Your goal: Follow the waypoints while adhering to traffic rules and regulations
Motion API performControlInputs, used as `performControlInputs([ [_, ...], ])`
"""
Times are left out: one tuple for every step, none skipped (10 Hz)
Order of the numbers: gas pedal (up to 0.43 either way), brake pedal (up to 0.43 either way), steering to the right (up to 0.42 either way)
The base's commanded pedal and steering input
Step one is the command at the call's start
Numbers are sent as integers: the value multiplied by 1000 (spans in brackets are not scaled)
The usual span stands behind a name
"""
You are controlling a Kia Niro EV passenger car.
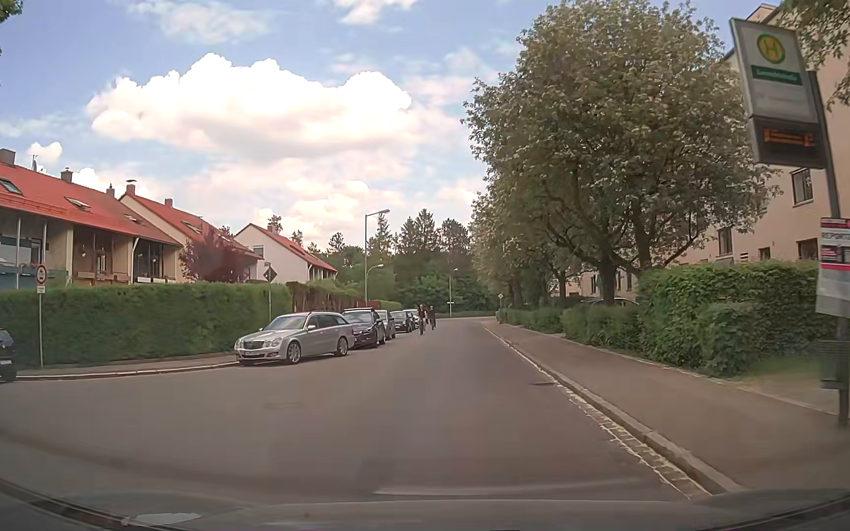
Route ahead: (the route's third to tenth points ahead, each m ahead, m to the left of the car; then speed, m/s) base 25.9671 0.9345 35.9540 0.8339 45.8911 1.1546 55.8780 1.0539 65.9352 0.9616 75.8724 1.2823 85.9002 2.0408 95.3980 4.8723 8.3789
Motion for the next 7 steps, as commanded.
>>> performControlInputs([
  [157,18,1],
  [157,18,4],
  [157,18,6],
  [157,18,8],
  [157,18,8],
  [157,18,9],
  [157,18,9],
])
